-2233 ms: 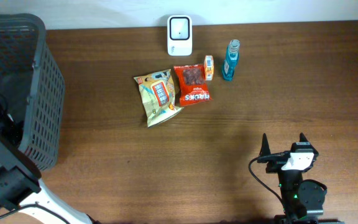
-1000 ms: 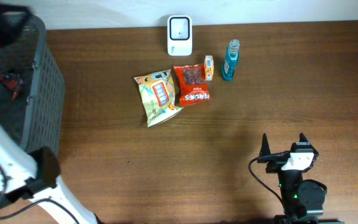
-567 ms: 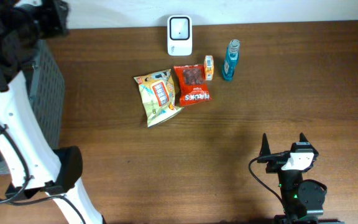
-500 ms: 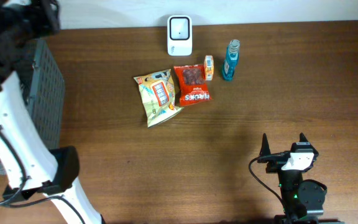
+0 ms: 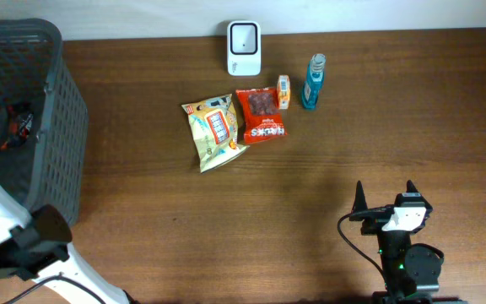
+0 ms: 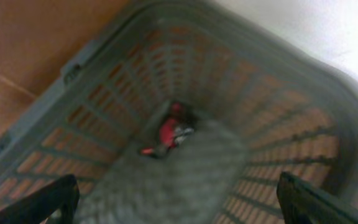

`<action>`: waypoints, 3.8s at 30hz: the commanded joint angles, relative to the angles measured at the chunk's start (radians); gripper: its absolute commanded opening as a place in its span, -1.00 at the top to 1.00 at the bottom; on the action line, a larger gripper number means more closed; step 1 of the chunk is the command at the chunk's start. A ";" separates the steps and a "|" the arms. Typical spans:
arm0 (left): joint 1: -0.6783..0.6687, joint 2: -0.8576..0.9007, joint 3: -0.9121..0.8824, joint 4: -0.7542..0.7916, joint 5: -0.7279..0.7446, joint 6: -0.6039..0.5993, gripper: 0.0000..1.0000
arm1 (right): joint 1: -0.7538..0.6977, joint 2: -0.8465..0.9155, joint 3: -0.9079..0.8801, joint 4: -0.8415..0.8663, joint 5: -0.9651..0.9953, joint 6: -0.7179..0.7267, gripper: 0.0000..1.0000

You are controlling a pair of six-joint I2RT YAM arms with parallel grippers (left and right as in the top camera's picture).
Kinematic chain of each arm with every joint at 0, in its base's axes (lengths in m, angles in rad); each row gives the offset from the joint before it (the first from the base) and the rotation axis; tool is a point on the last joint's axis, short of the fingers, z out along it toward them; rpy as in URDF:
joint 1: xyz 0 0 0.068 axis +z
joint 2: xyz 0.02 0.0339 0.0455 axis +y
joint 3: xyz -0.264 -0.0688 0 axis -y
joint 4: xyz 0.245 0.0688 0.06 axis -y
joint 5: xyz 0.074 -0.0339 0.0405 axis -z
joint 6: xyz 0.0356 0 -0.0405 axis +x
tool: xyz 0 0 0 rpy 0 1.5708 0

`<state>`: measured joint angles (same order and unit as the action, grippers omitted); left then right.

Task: Scan the item barcode
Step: 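Grasp the small dark red snack bag in the basket with left gripper, then lift the small bag and carry it over the scanner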

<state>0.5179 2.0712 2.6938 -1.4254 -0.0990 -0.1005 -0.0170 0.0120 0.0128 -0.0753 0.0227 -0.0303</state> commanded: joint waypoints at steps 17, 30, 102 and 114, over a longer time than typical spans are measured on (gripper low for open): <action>0.030 0.003 -0.858 0.743 -0.043 0.416 -0.82 | -0.005 -0.003 -0.007 -0.004 0.012 0.000 -0.97; 0.060 0.158 -0.886 0.808 -0.034 0.470 -0.83 | -0.005 -0.003 -0.007 -0.004 0.012 0.000 -0.97; -0.335 -0.471 -0.792 0.896 0.915 0.067 1.00 | -0.005 -0.003 -0.007 -0.004 0.012 0.000 -0.96; -0.716 -0.290 -0.793 0.601 0.589 0.071 1.00 | -0.005 -0.003 -0.007 -0.004 0.012 0.000 -0.97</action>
<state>-0.1246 1.6997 1.8938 -0.7868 0.5579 -0.0280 -0.0170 0.0120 0.0128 -0.0753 0.0227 -0.0299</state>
